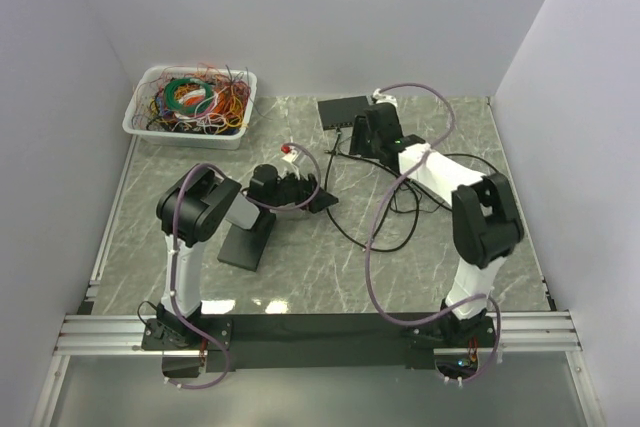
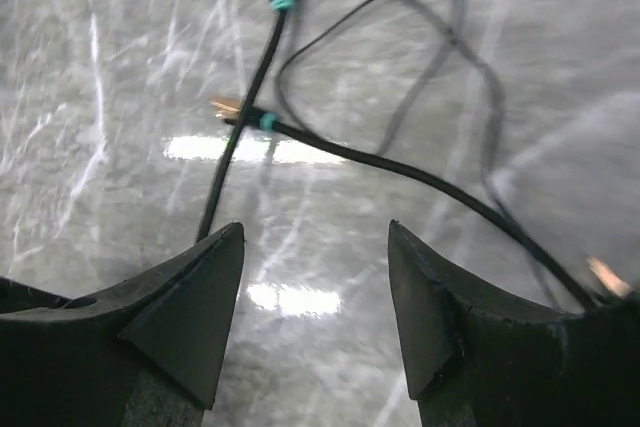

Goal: Insert the plug into the switch port

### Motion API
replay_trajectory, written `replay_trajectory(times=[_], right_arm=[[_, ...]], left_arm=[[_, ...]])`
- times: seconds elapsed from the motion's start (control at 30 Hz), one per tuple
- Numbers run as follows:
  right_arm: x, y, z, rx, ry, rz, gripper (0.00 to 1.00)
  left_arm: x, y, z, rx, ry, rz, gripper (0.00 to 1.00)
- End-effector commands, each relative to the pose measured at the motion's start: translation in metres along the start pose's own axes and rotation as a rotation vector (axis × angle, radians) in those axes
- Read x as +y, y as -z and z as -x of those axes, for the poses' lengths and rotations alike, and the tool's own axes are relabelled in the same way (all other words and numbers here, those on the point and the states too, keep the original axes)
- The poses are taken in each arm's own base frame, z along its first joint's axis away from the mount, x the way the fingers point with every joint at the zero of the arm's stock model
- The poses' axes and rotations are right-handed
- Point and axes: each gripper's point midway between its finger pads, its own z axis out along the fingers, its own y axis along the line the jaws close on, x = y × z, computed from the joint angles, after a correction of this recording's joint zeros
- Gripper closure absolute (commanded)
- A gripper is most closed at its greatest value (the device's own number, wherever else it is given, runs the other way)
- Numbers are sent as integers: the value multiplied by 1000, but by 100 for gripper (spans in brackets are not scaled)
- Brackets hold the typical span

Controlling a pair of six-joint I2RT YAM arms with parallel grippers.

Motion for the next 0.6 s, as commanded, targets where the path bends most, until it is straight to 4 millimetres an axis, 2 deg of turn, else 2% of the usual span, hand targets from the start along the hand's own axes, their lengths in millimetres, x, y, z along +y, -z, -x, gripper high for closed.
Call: replay_trajectory(times=[0.0,0.03,0.1,0.17,0.2,0.23,0.3,0.33,0.4,0.43,0.5,0.53,0.57], right_arm=[[-30,31,35,-131,-36,-118,34],[-44,33,37,-140,-59,-149,34],[-62,38,32,-141,-110,-174,34],[-79,38,26,-132,-162,-192,35],[-81,41,26,-138,-176,-191,35],[-83,41,25,-139,-183,-193,35],[-86,45,22,-140,-190,-206,36],[-87,47,21,-140,-193,-210,36],[-91,55,18,-145,-199,-223,36],[-90,59,18,-144,-201,-219,36],[-86,70,15,-140,-205,-193,36],[-77,73,11,-127,-199,-152,36],[-75,75,1,-111,-178,-144,36]], left_arm=[[6,-8,-33,108,83,27,16],[3,-10,-35,116,85,16,22],[-5,-15,-34,120,97,-19,28],[-15,-17,-25,95,115,-64,42],[-20,-17,-22,86,114,-84,51],[-24,-17,-17,79,110,-98,67],[-24,-16,-9,70,107,-82,88],[-27,-15,5,44,92,-74,99],[-24,-7,19,18,84,-46,99],[-31,-2,36,-15,64,-52,99],[-23,9,44,-28,60,-14,99],[-24,13,51,-35,46,2,98],[-18,13,52,-32,7,33,91]])
